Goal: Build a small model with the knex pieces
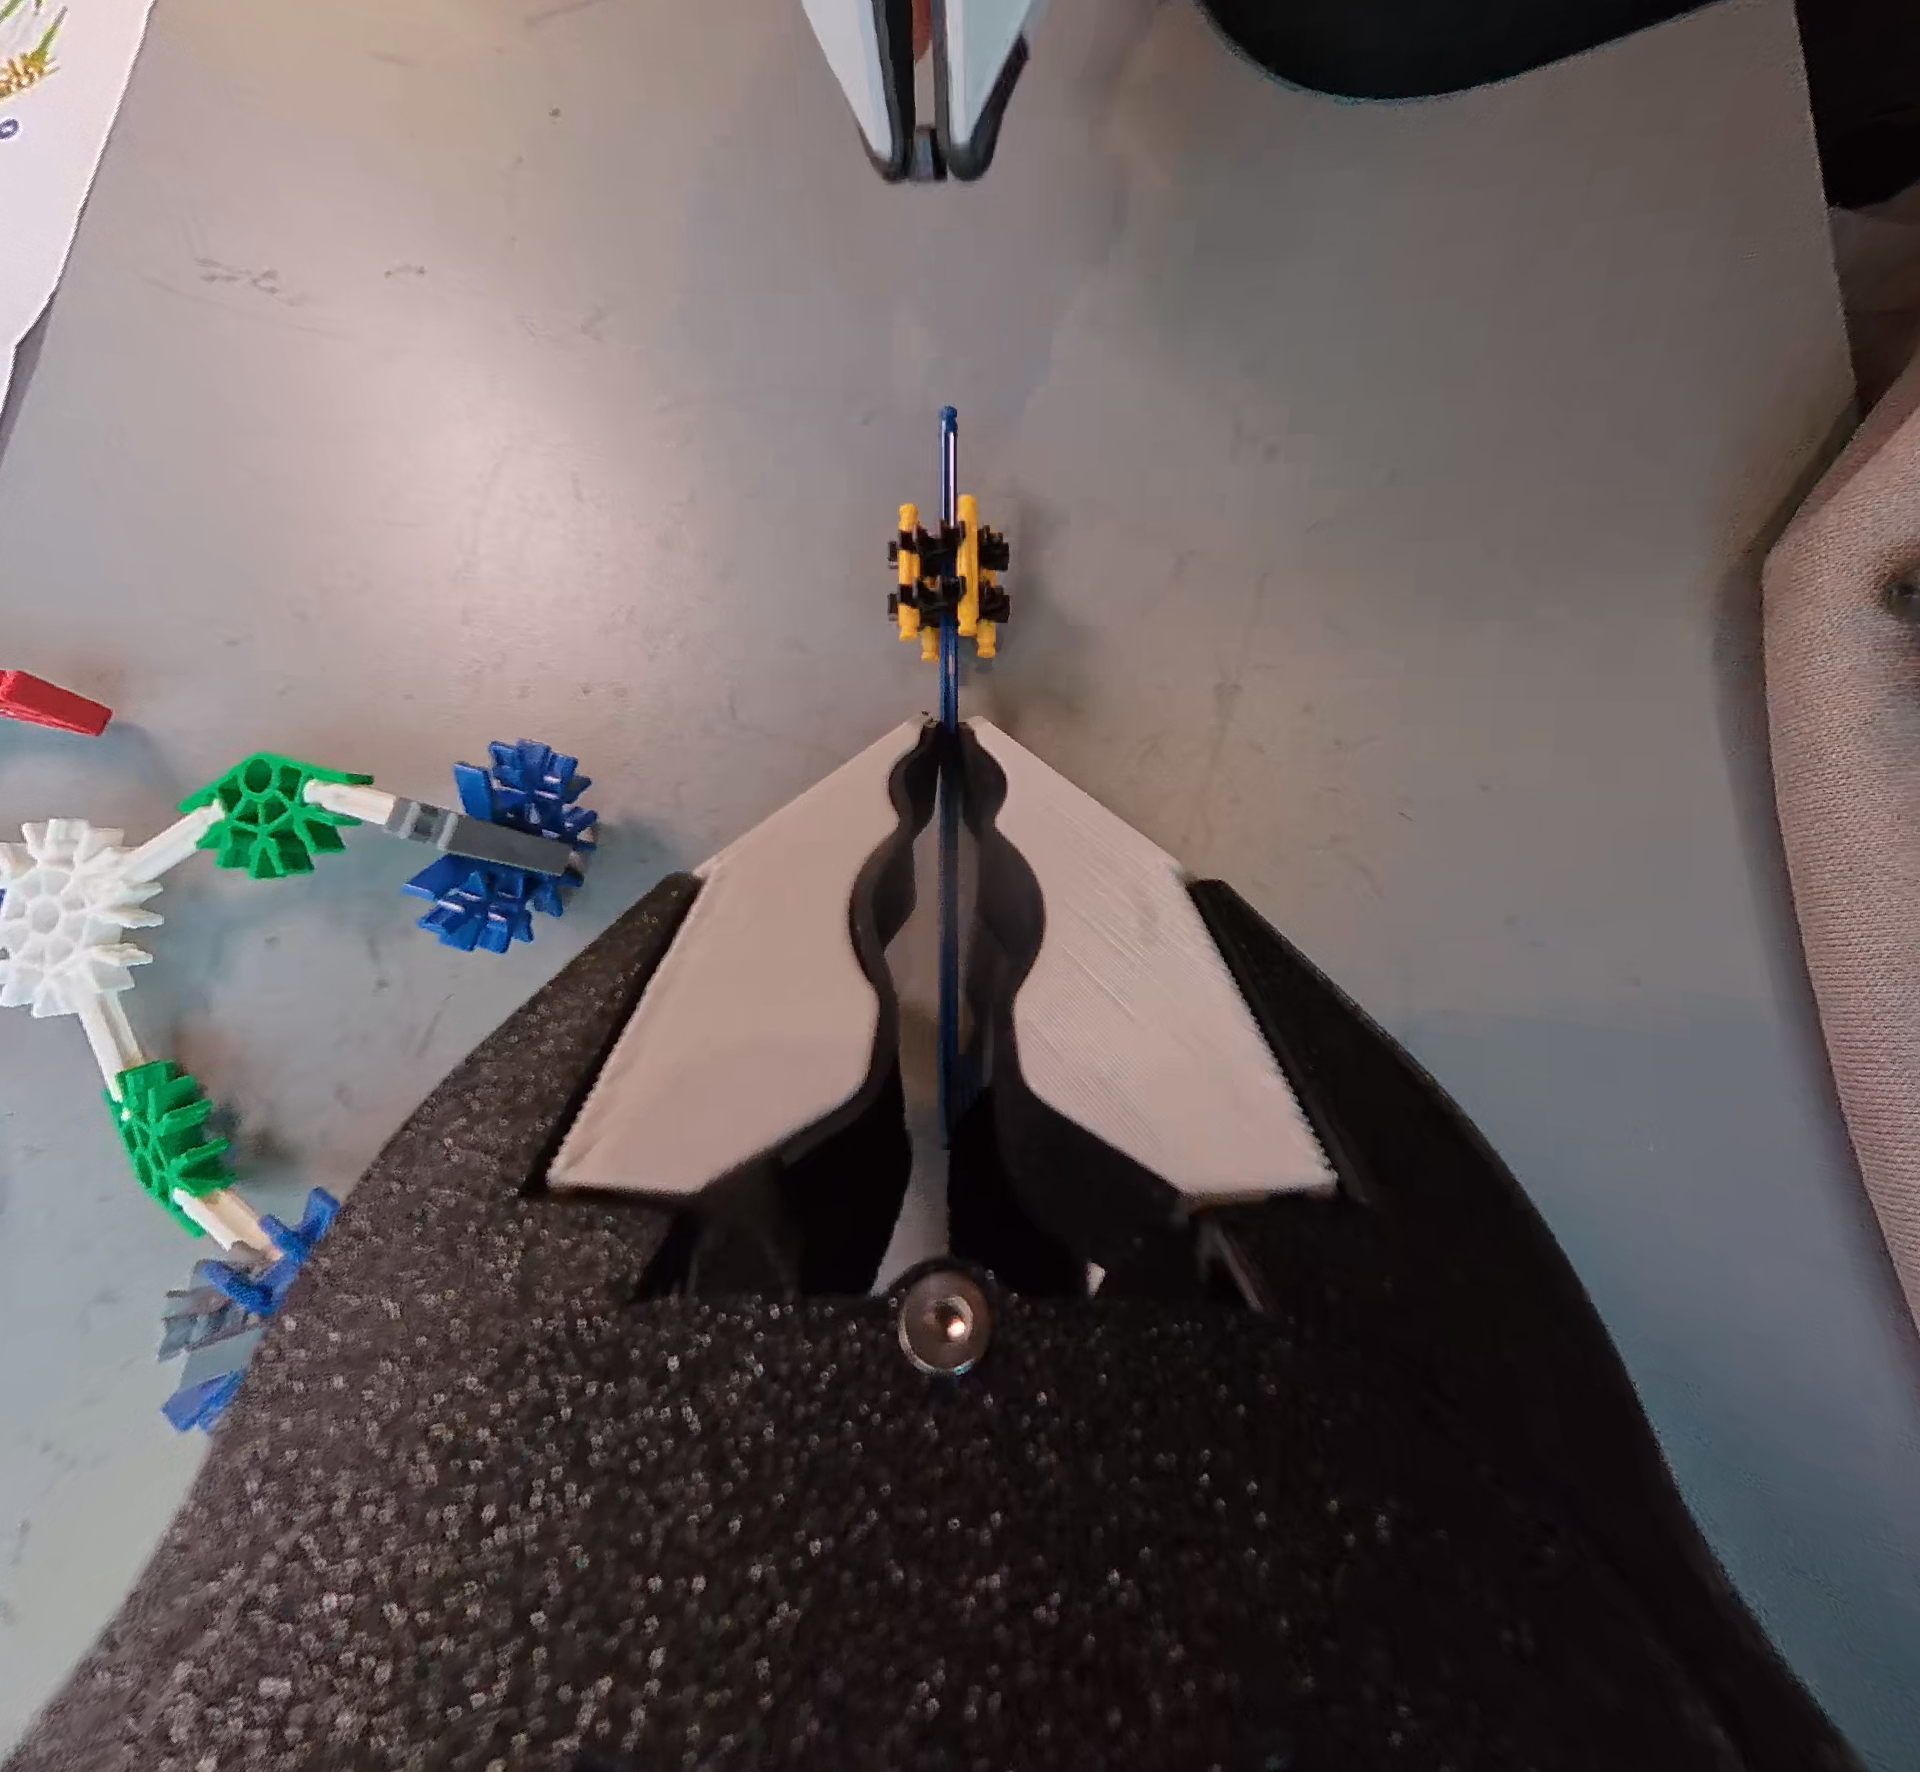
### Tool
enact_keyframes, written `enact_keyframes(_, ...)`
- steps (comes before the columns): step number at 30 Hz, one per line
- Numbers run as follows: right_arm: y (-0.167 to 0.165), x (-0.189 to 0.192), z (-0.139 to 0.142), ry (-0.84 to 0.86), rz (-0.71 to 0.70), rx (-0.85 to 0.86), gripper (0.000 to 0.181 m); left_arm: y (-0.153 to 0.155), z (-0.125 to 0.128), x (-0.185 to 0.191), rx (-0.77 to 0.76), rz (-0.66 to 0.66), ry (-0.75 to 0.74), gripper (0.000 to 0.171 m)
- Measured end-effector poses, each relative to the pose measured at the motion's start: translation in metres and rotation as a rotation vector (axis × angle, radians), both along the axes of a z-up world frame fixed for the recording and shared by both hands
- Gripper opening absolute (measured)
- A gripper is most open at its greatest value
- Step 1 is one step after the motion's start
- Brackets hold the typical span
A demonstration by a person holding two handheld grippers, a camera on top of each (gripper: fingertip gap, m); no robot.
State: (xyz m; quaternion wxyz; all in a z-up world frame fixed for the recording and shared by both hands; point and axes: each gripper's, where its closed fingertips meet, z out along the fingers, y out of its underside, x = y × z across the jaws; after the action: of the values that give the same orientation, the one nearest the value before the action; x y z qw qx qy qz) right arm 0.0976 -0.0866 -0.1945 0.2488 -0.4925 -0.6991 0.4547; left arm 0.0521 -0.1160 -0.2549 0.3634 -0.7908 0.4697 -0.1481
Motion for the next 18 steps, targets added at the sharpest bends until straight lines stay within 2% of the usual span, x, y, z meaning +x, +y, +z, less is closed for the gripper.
enact_keyframes(3, 0.004, 0.005, 0.016, 0.136, -0.03, -0.13, 0.004, 0.002, 0.0, 0.0, -0.004, 0.01, -0.017, 0.003)
enact_keyframes(6, 0.009, 0.008, 0.033, 0.227, -0.041, -0.168, 0.004, 0.004, 0.003, 0.001, 0.001, 0.016, -0.04, 0.003)
enact_keyframes(18, 0.017, 0.008, 0.04, 0.277, -0.069, -0.196, 0.004, 0.015, 0.035, 0.001, 0.054, 0.057, -0.228, 0.003)
